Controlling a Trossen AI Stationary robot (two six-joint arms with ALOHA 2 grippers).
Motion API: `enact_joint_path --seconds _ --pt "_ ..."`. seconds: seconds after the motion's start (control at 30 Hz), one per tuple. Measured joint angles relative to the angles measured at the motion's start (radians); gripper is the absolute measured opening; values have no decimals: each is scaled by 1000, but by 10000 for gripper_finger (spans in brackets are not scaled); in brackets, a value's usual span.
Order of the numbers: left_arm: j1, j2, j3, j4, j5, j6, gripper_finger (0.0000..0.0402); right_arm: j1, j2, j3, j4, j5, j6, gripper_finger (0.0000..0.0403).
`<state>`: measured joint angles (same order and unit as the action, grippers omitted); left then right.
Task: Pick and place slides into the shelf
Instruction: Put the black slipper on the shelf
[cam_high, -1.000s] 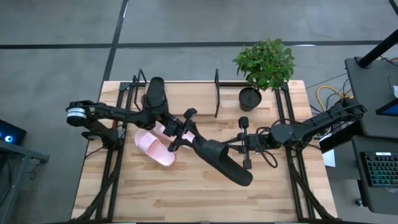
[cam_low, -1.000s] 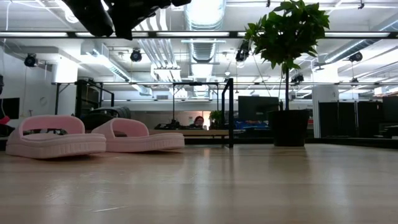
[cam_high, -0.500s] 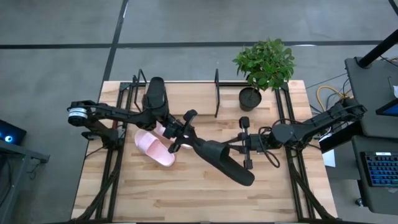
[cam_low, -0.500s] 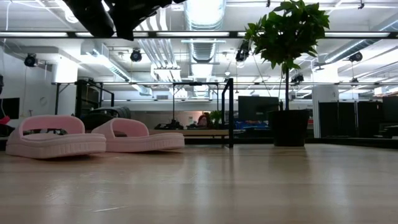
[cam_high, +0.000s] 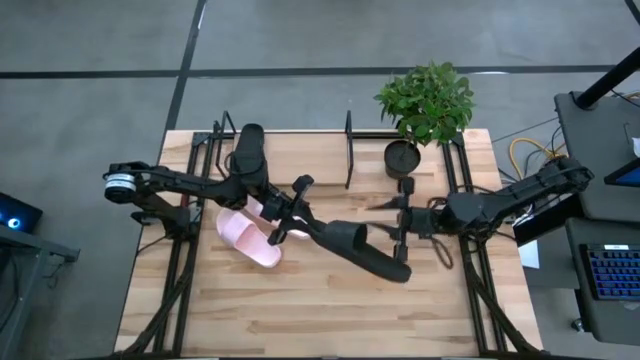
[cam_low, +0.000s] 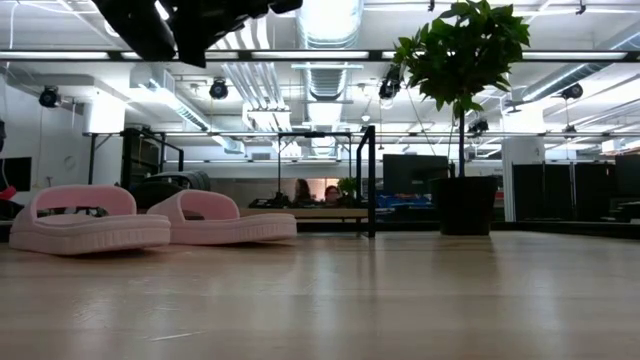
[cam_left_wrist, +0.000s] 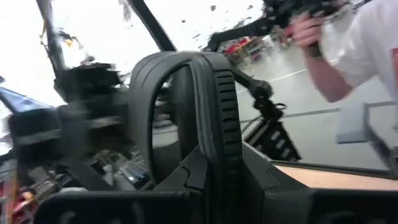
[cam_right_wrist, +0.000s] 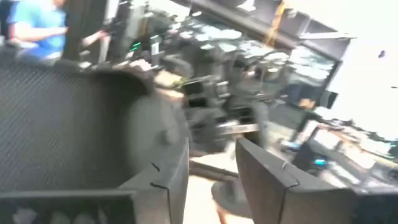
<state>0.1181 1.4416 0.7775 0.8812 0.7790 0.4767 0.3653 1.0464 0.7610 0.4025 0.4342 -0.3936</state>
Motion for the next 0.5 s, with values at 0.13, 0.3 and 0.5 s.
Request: enact_joint_path --seconds 0.13,0.3,0.5 --pt "0 -40 -2 -94 -12 4 22 1 -57 2 -13 109 -5 143" --pt "-1 -125 -2 -272 -119 10 22 3 -109 2 -91 144 14 148" --pt "-8 -297 -2 -609 -357 5 22 3 -124 1 -241 142 156 138"
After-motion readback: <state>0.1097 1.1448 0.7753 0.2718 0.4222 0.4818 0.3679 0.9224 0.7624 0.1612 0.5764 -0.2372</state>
